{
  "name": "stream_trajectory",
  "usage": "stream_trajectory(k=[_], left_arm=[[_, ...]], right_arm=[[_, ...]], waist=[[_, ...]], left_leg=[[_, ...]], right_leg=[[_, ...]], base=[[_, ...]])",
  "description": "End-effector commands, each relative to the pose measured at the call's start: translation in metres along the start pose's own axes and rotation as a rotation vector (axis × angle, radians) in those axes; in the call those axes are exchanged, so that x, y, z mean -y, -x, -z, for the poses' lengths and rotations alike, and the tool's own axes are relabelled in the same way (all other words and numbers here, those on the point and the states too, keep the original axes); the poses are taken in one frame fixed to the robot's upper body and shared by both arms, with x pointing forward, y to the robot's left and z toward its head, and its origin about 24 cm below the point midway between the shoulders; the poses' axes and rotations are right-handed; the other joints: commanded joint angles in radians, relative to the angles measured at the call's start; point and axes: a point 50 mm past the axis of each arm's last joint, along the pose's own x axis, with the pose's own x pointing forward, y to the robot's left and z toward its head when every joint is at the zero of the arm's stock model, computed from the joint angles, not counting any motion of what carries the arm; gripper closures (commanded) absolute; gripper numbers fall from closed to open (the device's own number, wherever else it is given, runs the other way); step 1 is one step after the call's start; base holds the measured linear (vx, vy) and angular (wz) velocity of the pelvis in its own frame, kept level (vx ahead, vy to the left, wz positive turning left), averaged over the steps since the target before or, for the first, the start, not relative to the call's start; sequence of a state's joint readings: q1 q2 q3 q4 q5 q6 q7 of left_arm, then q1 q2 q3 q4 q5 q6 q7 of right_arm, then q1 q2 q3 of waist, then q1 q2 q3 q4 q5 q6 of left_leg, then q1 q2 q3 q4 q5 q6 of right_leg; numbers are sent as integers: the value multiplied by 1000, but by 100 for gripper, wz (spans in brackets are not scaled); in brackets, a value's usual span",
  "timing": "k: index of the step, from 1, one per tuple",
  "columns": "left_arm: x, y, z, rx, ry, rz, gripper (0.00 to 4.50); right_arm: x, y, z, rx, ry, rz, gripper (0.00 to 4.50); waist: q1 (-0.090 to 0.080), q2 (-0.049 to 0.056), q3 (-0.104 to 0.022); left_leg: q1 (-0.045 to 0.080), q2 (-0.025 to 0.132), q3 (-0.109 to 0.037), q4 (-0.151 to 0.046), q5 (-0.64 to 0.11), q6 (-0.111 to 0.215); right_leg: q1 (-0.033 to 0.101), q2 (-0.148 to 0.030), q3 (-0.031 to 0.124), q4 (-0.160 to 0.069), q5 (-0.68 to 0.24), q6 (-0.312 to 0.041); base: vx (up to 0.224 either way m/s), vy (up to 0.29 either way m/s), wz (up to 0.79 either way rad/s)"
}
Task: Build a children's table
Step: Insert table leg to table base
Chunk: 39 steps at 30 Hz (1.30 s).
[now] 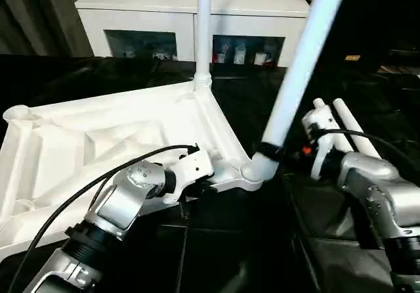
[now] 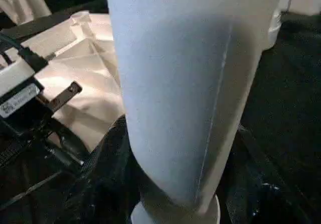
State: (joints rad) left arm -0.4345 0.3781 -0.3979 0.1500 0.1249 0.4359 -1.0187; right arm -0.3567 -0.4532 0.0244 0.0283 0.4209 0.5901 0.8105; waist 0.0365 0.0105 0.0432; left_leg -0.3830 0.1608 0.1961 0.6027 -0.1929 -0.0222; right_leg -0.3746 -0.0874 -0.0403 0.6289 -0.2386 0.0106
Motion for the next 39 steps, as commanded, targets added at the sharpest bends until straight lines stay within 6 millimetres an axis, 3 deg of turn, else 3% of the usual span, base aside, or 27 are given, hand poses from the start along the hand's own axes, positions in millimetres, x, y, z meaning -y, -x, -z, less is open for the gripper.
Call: stream_trajectory(k=[1, 2, 4, 7, 11, 14, 18, 21, 27, 34, 36, 37, 38, 39], left_arm=[[6, -5, 20, -98, 31, 22, 450], [6, -5, 17, -86, 29, 18, 450], [6, -5, 15, -80, 25, 23, 450], [5, -5, 11, -65, 26, 17, 450], [3, -3, 8, -52, 24, 10, 450], [3, -2, 8, -54, 20, 10, 450], [2, -1, 8, -55, 19, 7, 450], [2, -1, 8, -55, 23, 5, 450], [-1, -1, 5, -26, 42, -31, 450], [-2, 0, 6, -19, 52, -44, 450], [-4, 1, 6, -11, 56, -57, 450], [-5, 1, 5, -10, 57, -58, 450], [-6, 1, 5, -10, 56, -64, 450], [-7, 2, 5, -11, 55, -66, 450]], right_arm=[[1, -5, -2, -17, -4, -8, 265], [1, -9, -1, -28, -11, -18, 265], [1, -12, 0, -35, -13, -21, 265], [4, -17, 2, -43, -15, -9, 265], [7, -20, 3, -55, -35, -5, 265], [8, -19, 9, -96, -42, -19, 265], [10, -19, 13, -110, -70, -22, 265], [12, -20, 16, -96, -118, -21, 265], [14, -14, 31, -10, -203, 32, 265], [6, -6, 50, 44, -244, 82, 265], [5, -2, 53, 76, -237, 123, 265], [4, 0, 54, 88, -225, 140, 265], [2, 2, 54, 90, -196, 151, 266], [-3, 5, 55, 71, -129, 160, 266]], waist=[[7, -18, -52], [6, -23, -51], [8, -21, -52], [9, -27, -54], [11, -26, -55], [12, -29, -53], [10, -29, -56], [11, -29, -57], [12, -36, -57], [13, -30, -54], [12, -19, -53], [11, -24, -53], [12, -17, -53], [11, -16, -53]], left_leg=[[18, 71, -30, -71, -106, 77], [17, 71, -30, -72, -103, 77], [21, 72, -29, -71, -99, 75], [19, 72, -29, -70, -79, 74], [19, 71, -28, -68, -64, 80], [20, 72, -28, -70, -91, 72], [21, 71, -28, -69, -86, 66], [20, 71, -28, -68, -70, 73], [21, 73, -27, -70, -96, 63], [23, 74, -29, -75, -129, 49], [23, 74, -30, -78, -150, 36], [23, 73, -31, -79, -162, 28], [23, 73, -32, -80, -167, 23], [25, 74, -31, -81, -173, 17]], right_leg=[[31, -68, 41, -74, -33, -272], [31, -67, 41, -72, -29, -272], [29, -67, 41, -72, -28, -272], [31, -66, 40, -66, 10, -278], [33, -67, 40, -63, 43, -286], [33, -67, 40, -67, 6, -282], [34, -66, 41, -65, 23, -283], [34, -66, 40, -62, 57, -289], [34, -68, 41, -65, 34, -289], [30, -68, 41, -71, -12, -271], [29, -67, 42, -75, -31, -264], [29, -66, 41, -75, -39, -261], [29, -67, 41, -75, -39, -259], [28, -63, 41, -77, -30, -253]], base=[[0, 0, 0], [0, 0, 0], [0, 0, 0], [0, 0, 0], [0, 0, 0], [0, 0, 0], [0, 0, 0], [0, 0, 0], [0, 0, 0], [0, 0, 0], [0, 0, 0], [0, 0, 0], [0, 0, 0], [0, 0, 0]])
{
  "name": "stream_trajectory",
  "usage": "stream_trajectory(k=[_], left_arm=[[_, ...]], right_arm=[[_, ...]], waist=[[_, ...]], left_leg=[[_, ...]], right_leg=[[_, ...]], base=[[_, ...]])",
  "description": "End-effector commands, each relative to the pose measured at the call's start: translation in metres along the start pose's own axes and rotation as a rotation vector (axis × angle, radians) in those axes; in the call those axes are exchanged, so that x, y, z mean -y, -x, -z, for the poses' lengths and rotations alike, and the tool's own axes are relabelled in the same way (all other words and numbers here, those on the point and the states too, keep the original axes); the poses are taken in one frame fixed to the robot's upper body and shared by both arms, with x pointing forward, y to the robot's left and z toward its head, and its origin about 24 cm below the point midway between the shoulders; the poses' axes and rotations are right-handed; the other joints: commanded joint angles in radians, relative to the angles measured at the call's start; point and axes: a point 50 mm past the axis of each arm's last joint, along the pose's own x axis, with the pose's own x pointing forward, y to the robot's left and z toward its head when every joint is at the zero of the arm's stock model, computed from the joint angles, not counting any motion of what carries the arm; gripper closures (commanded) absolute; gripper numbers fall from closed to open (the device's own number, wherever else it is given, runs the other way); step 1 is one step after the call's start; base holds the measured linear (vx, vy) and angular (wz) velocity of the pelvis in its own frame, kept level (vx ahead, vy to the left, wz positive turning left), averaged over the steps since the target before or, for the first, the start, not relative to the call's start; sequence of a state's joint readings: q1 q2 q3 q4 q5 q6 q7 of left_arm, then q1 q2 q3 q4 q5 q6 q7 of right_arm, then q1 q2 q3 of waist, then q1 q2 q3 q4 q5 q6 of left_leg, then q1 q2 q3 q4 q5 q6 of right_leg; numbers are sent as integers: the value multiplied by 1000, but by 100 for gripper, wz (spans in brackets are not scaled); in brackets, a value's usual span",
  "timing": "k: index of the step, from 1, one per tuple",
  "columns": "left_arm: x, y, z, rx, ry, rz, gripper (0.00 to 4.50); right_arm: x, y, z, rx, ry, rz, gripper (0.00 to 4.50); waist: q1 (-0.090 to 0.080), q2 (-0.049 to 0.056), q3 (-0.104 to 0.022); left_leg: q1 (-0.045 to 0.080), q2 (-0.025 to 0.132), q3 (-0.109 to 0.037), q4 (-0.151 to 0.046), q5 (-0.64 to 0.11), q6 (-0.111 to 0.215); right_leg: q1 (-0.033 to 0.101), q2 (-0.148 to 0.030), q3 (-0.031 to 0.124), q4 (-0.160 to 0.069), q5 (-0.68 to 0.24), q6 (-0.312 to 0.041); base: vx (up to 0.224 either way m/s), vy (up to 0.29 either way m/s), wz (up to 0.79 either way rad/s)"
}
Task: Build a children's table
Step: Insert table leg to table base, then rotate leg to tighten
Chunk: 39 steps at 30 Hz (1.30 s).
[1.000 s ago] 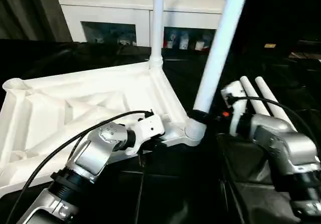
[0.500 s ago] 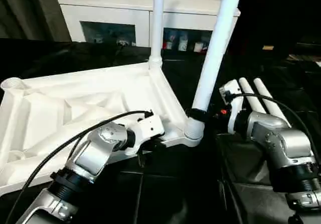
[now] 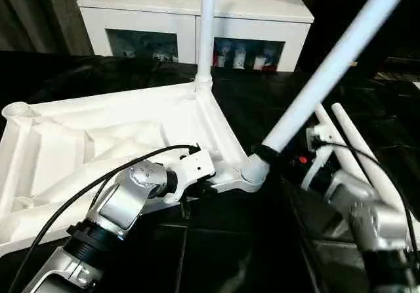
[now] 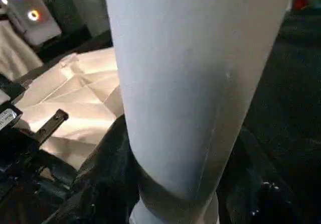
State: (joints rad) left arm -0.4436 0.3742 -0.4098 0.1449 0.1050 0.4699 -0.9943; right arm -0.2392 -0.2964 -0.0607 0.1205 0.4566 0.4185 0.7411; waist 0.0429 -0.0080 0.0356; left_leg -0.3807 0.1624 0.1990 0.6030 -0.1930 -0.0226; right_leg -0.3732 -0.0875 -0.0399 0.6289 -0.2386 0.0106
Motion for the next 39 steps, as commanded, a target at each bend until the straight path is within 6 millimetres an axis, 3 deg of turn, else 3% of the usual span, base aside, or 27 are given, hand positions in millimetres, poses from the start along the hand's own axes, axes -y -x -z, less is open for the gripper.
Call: stream_trajectory(k=[1, 3, 4, 8, 11, 14, 15, 21, 24, 25, 29, 30, 32, 35, 39], left_arm=[[-7, 4, 7, -11, 33, -58, 450], [-7, 4, 7, -11, 32, -58, 450], [-8, 4, 7, -12, 29, -56, 450], [-10, 4, 7, -25, 13, -58, 450], [-10, 4, 7, -27, 7, -57, 450], [-10, 4, 7, -25, 4, -55, 450], [-9, 4, 7, -25, 3, -54, 450], [-8, 5, 8, -28, -1, -44, 450], [-8, 5, 8, -29, -2, -42, 450], [-7, 5, 8, -29, -3, -41, 450], [-7, 5, 8, -27, 1, -43, 450], [-7, 5, 9, -25, 4, -47, 450], [-7, 5, 9, -24, 5, -48, 450], [-7, 4, 7, -16, 5, -50, 450], [-10, 6, 7, -12, 8, -59, 450]], right_arm=[[2, 10, 15, -95, 52, 61, 266], [-2, 12, 17, -119, 97, 47, 266], [-6, 12, 17, -142, 121, 27, 266], [-12, 8, 17, -205, 171, -26, 266], [-12, 2, 14, -236, 189, -57, 266], [-10, -3, 12, -291, 203, -92, 266], [-9, -5, 11, -304, 209, -95, 266], [1, -13, 3, -367, 194, -127, 266], [6, -17, 3, -418, 191, -146, 266], [10, -19, 4, -442, 189, -132, 266], [14, -18, 8, -473, 153, -124, 266], [14, -16, 12, -492, 139, -132, 266], [14, -15, 18, -523, 129, -137, 266], [17, -14, 29, -560, 123, -125, 266], [22, -15, 37, -568, 132, -79, 266]], waist=[[6, 1, -46], [6, 0, -47], [7, 8, -45], [3, 1, -44], [3, 4, -43], [-2, -12, -43], [-4, -9, -42], [-7, -16, -39], [-10, -18, -33], [-11, -24, -33], [-13, -24, -31], [-13, -31, -31], [-10, -23, -32], [-11, -26, -32], [-16, -23, -27]], left_leg=[[22, 72, -35, -81, -169, 17], [21, 70, -35, -81, -161, 25], [20, 70, -36, -82, -173, 26], [20, 70, -36, -84, -205, 20], [22, 71, -36, -85, -211, 18], [17, 71, -36, -84, -199, 27], [17, 70, -37, -85, -207, 27], [20, 73, -36, -86, -226, 13], [24, 74, -38, -89, -276, -4], [25, 73, -37, -89, -284, -7], [25, 75, -43, -94, -315, -28], [26, 75, -42, -94, -323, -29], [28, 75, -43, -95, -318, -29], [27, 75, -43, -96, -327, -31], [26, 73, -49, -100, -396, -52]], right_leg=[[28, -63, 41, -76, -21, -251], [29, -64, 41, -75, -10, -246], [29, -64, 41, -78, -30, -242], [28, -64, 42, -84, -86, -233], [25, -65, 43, -85, -107, -232], [28, -65, 42, -85, -108, -230], [26, -66, 41, -84, -130, -232], [21, -68, 43, -89, -170, -227], [17, -70, 44, -95, -242, -221], [16, -70, 44, -97, -257, -218], [14, -70, 45, -100, -311, -196], [13, -71, 45, -102, -318, -192], [11, -72, 47, -101, -305, -194], [11, -71, 46, -101, -299, -199], [6, -73, 44, -110, -391, -180]], base=[[0, 0, 0], [0, 0, 0], [0, 0, 0], [0, 0, 0], [0, 0, 0], [0, 0, 0], [0, 0, 0], [0, 0, 0], [0, 0, 0], [0, 0, 0], [0, 0, 0], [0, 0, 0], [0, 0, 0], [0, 0, 0], [0, 0, 0]])
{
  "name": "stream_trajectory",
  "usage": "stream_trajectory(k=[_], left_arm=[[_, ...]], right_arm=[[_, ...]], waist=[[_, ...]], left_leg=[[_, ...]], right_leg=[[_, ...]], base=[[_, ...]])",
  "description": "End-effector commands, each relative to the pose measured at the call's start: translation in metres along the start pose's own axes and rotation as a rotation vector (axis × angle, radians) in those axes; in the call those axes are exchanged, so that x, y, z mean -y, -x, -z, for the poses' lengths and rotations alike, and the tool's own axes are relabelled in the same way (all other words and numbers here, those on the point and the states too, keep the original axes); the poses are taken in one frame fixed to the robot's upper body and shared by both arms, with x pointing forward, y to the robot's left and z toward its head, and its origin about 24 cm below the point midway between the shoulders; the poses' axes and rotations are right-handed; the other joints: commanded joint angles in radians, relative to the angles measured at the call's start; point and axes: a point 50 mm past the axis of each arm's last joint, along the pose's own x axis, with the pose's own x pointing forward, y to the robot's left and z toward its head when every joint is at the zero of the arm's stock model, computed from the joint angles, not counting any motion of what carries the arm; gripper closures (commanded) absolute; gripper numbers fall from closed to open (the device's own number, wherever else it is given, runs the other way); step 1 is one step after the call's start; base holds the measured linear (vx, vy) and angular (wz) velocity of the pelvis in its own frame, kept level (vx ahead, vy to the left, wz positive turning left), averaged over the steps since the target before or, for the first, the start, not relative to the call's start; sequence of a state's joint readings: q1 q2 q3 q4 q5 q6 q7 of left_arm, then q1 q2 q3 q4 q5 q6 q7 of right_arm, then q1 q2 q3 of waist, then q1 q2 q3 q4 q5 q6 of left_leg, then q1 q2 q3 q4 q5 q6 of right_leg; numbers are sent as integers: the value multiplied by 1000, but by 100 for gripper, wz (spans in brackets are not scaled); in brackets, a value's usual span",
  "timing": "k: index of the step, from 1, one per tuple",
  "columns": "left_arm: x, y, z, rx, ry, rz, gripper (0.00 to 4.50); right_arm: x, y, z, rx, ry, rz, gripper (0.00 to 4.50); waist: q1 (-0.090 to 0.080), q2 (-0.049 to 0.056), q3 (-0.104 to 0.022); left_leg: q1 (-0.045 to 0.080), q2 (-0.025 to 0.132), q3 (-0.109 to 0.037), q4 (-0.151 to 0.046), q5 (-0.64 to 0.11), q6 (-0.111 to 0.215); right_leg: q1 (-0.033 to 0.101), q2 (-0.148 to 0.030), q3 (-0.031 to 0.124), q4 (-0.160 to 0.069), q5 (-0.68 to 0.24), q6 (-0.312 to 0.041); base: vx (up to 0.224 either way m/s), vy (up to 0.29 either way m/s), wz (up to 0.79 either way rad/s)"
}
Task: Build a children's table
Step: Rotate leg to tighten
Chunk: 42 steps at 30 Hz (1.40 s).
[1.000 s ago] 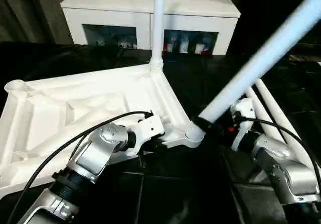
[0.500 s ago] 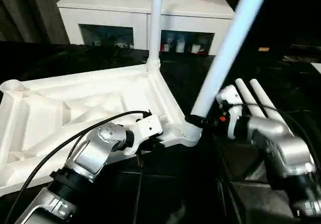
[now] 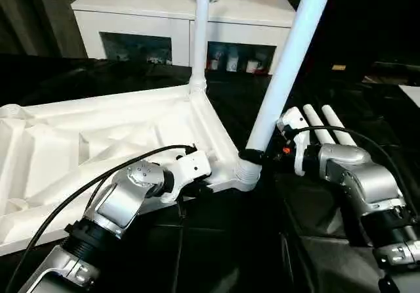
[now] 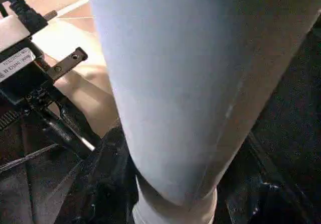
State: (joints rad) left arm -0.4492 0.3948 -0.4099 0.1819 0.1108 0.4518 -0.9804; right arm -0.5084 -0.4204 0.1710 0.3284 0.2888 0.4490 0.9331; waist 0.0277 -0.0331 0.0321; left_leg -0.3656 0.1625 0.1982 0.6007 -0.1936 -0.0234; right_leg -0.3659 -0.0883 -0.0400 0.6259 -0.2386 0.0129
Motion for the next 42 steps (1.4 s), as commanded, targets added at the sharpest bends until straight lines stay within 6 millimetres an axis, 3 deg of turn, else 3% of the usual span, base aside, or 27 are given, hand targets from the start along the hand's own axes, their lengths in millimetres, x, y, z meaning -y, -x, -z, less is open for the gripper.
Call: stream_trajectory(k=[1, 5, 7, 10, 12, 13, 14, 16, 18, 20, 21, 23, 25, 28, 30, 31, 33, 35, 38, 40, 42], left_arm=[[-5, 4, 0, 19, 6, -36, 450], [-6, 4, 2, 24, 28, -46, 450], [-11, 3, 4, 41, 87, -95, 450], [-20, -3, 5, 43, 165, -192, 450], [-24, -8, 3, 37, 205, -237, 450], [-27, -14, -3, 38, 241, -282, 450], [-27, -16, -4, 39, 247, -287, 450], [-28, -20, -9, 44, 267, -309, 450], [-24, -40, -37, 92, 305, -340, 450], [-22, -45, -45, 107, 314, -346, 450], [-19, -51, -53, 116, 318, -348, 450], [-17, -56, -59, 122, 324, -349, 450], [-13, -61, -69, 139, 339, -352, 450], [-11, -64, -76, 149, 355, -359, 450], [-15, -61, -72, 139, 364, -390, 450], [-15, -61, -72, 139, 364, -390, 450], [-19, -56, -66, 122, 363, -410, 450], [-20, -55, -63, 115, 361, -413, 450], [-21, -54, -61, 104, 355, -417, 450], [-23, -53, -60, 101, 344, -421, 450], [-23, -53, -60, 104, 326, -419, 450]], right_arm=[[2, 2, 63, -246, -141, 87, 266], [4, 0, 63, -228, -137, 130, 266], [11, -6, 60, -200, -124, 251, 266], [21, -13, 56, -164, -154, 437, 266], [26, -17, 56, -152, -181, 532, 266], [29, -22, 55, -134, -224, 610, 266], [30, -23, 55, -131, -232, 621, 266], [31, -27, 55, -118, -266, 666, 266], [32, -42, 47, -75, -357, 782, 266], [32, -47, 45, -67, -378, 811, 266], [31, -51, 43, -63, -402, 847, 266], [31, -55, 41, -62, -417, 877, 266], [31, -62, 37, -66, -409, 912, 266], [30, -67, 32, -73, -382, 936, 266], [29, -72, 26, -79, -332, 936, 266], [29, -72, 26, -79, -332, 936, 266], [29, -73, 24, -77, -317, 928, 266], [29, -74, 23, -75, -310, 928, 266], [30, -74, 21, -64, -311, 931, 266], [31, -75, 14, -1, -333, 903, 211], [32, -76, 7, 40, -321, 883, 194]], waist=[[-2, 3, -22], [-7, 5, -22], [-12, 6, -19], [-35, 5, -15], [-48, 13, -17], [-52, 14, -17], [-56, 23, -16], [-59, 24, -16], [-60, 35, -15], [-61, 31, -15], [-57, 36, -16], [-61, 34, -11], [-62, 35, -11], [-58, 31, -13], [-53, 21, -17], [-52, 22, -18], [-45, 23, -25], [-39, 17, -22], [-38, 20, -23], [-38, 23, -25], [-38, 21, -25]], left_leg=[[14, 74, -52, -100, -429, -62], [16, 73, -60, -106, -478, -81], [22, 72, -61, -109, -521, -90], [22, 66, -71, -113, -596, -112], [27, 64, -83, -116, -650, -125], [23, 65, -88, -119, -663, -125], [29, 65, -90, -123, -699, -133], [34, 63, -91, -125, -735, -132], [40, 62, -89, -127, -763, -134], [48, 61, -85, -128, -781, -130], [46, 61, -86, -128, -778, -124], [40, 61, -87, -134, -790, -124], [44, 60, -85, -133, -806, -122], [36, 57, -84, -128, -765, -103], [30, 57, -80, -123, -703, -88], [26, 57, -80, -122, -684, -85], [7, 61, -75, -124, -555, -71], [13, 60, -62, -120, -512, -58], [16, 63, -63, -119, -517, -59], [19, 63, -62, -119, -526, -65], [16, 63, -61, -120, -524, -64]], right_leg=[[-6, -72, 44, -110, -426, -171], [-8, -72, 41, -115, -457, -147], [-13, -70, 38, -121, -475, -141], [-18, -68, 30, -126, -541, -117], [-15, -69, 19, -131, -550, -106], [-9, -69, 15, -132, -539, -104], [-14, -66, 11, -133, -498, -112], [-13, -63, 2, -139, -463, -112], [-19, -67, -1, -144, -458, -109], [-21, -61, -10, -151, -449, -103], [-16, -63, -11, -151, -433, -99], [-15, -63, -16, -153, -436, -94], [-20, -64, -18, -154, -450, -90], [-17, -73, -11, -157, -456, -85], [-17, -80, -1, -158, -439, -93], [-17, -81, 2, -153, -428, -101], [-5, -82, 14, -137, -293, -138], [-14, -79, 18, -137, -262, -158], [-14, -76, 17, -137, -314, -156], [-18, -74, 17, -138, -307, -154], [-16, -71, 16, -137, -296, -159]], base=[[0, 0, 0], [0, 0, 0], [0, 0, 0], [0, 0, 0], [-27, 23, -9], [-48, 53, -16], [-48, 53, -16], [0, 0, 0], [0, 0, 0], [0, 0, 0], [0, 0, 0], [0, 0, 0], [0, 0, 0], [0, 0, 0], [0, 0, 0], [0, 0, 0], [0, 0, 0], [0, 0, 0], [0, 0, 0], [0, 0, 0], [0, 0, 0]])
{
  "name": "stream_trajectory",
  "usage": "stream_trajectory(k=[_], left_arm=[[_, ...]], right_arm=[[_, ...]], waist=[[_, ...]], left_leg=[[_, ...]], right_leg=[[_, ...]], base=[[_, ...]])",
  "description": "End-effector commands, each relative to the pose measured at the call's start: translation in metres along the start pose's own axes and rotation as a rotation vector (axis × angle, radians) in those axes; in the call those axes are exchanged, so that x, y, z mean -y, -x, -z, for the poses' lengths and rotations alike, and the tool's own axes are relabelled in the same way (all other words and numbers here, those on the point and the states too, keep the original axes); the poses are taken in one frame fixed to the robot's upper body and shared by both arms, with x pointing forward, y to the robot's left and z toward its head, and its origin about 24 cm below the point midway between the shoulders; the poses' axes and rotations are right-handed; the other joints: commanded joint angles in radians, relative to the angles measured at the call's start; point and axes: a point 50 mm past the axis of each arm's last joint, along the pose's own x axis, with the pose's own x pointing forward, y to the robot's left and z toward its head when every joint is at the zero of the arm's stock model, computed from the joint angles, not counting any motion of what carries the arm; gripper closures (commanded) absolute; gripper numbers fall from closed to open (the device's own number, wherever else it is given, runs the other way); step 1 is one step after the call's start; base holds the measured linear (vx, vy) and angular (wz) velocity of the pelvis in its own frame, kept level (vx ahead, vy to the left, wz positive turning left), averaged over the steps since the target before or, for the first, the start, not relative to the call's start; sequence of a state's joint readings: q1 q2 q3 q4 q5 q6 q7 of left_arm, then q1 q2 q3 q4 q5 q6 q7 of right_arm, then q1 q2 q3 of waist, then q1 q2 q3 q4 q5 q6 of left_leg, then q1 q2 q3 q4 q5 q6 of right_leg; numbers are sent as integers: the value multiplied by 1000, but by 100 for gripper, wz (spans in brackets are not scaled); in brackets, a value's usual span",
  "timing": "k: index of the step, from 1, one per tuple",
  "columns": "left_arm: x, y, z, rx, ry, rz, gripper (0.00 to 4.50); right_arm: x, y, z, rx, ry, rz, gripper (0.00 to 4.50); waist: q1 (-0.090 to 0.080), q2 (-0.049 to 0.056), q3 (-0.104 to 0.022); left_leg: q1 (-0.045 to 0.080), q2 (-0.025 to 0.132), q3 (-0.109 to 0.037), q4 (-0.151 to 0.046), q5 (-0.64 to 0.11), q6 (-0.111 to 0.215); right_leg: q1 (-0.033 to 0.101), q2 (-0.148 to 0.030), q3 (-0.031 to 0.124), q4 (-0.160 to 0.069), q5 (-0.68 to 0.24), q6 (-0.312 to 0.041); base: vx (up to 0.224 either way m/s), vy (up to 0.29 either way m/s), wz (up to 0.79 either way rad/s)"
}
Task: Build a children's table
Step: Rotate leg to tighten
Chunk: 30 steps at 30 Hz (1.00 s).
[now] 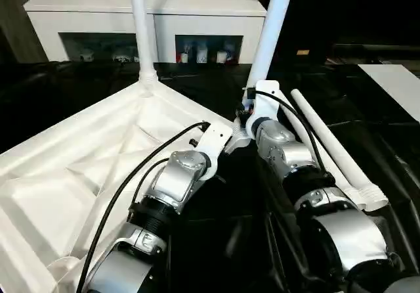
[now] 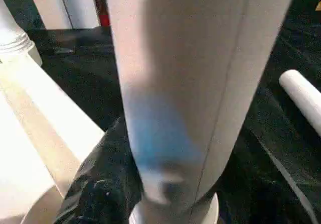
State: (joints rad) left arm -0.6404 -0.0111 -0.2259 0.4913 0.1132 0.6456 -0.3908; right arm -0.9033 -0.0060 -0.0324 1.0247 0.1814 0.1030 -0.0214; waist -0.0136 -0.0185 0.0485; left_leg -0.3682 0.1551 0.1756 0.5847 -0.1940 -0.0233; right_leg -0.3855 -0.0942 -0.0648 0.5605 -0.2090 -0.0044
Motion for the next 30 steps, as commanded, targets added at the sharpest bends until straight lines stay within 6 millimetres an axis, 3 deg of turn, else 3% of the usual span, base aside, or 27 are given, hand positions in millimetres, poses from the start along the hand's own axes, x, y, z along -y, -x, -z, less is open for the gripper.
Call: stream_trajectory(k=[1, 2, 5, 7, 8, 10, 11, 14, 17, 20, 24, 29, 30], left_arm=[[1, 3, -13, 55, -52, 30, 450], [1, 4, -13, 60, -71, 36, 450], [0, 7, -11, 79, -113, 70, 450], [-2, 12, -6, 74, -143, 116, 450], [-3, 13, -5, 72, -144, 119, 450], [-4, 16, -2, 70, -168, 139, 450], [-7, 19, 1, 63, -176, 154, 450], [-9, 25, 5, 60, -195, 187, 450], [-16, 35, 12, 70, -249, 249, 450], [-19, 44, 17, 74, -288, 334, 450], [-16, 59, 21, 95, -395, 496, 450], [-19, 71, 25, 52, -445, 566, 450], [-19, 71, 25, 53, -456, 568, 450]], right_arm=[[22, 5, 36, -138, -29, 62, 192], [21, 4, 31, -112, -28, 38, 192], [17, 5, 14, -11, 12, -63, 153], [18, 9, 5, 47, 54, -150, 144], [18, 9, 4, 51, 58, -156, 134], [21, 12, 2, 67, 77, -181, 110], [25, 15, 0, 81, 94, -203, 99], [31, 22, -2, 102, 106, -256, 79], [40, 43, -2, 107, 138, -413, 58], [45, 62, -1, 97, 174, -549, 26], [57, 82, -1, 84, 258, -671, 13], [70, 103, 1, 18, 323, -795, 13], [71, 107, 3, -3, 347, -821, 13]], waist=[[3, 9, -42], [9, 8, -46], [25, 3, -57], [33, 3, -58], [36, 3, -58], [40, 6, -65], [51, 9, -68], [61, 2, -67], [70, 5, -66], [78, 5, -63], [73, 13, -55], [78, 19, -53], [79, 16, -54]], left_leg=[[19, 71, -39, -103, -521, -64], [23, 72, -34, -100, -498, -61], [4, 74, -24, -94, -327, -11], [6, 74, -12, -84, -262, 32], [5, 76, -10, -83, -248, 38], [0, 77, -4, -75, -162, 55], [3, 77, 4, -66, -71, 83], [1, 73, 11, -58, -32, 113], [0, 75, 8, -58, -22, 137], [6, 80, 6, -63, -78, 113], [13, 82, 4, -74, -180, 41], [21, 84, 7, -75, -222, 13], [25, 84, 8, -74, -225, 8]], right_leg=[[4, -65, 42, -71, -322, -144], [3, -66, 44, -71, -291, -154], [21, -66, 44, -50, -142, -191], [15, -63, 45, -49, -108, -215], [15, -65, 46, -48, -106, -220], [23, -66, 45, -35, -50, -241], [22, -61, 45, -21, 52, -263], [26, -59, 47, -11, 125, -282], [30, -56, 45, -11, 116, -281], [30, -53, 46, -19, 23, -254], [19, -51, 47, -31, -113, -236], [13, -50, 50, -33, -127, -233], [13, -49, 50, -33, -126, -233]], base=[[0, 0, 0], [0, 0, 0], [0, 0, 0], [0, 0, 0], [0, 0, 0], [27, -22, 0], [0, 0, 0], [0, 0, 0], [0, 0, 0], [0, 0, 0], [0, 0, 0], [0, 0, 0], [0, 0, 0]])
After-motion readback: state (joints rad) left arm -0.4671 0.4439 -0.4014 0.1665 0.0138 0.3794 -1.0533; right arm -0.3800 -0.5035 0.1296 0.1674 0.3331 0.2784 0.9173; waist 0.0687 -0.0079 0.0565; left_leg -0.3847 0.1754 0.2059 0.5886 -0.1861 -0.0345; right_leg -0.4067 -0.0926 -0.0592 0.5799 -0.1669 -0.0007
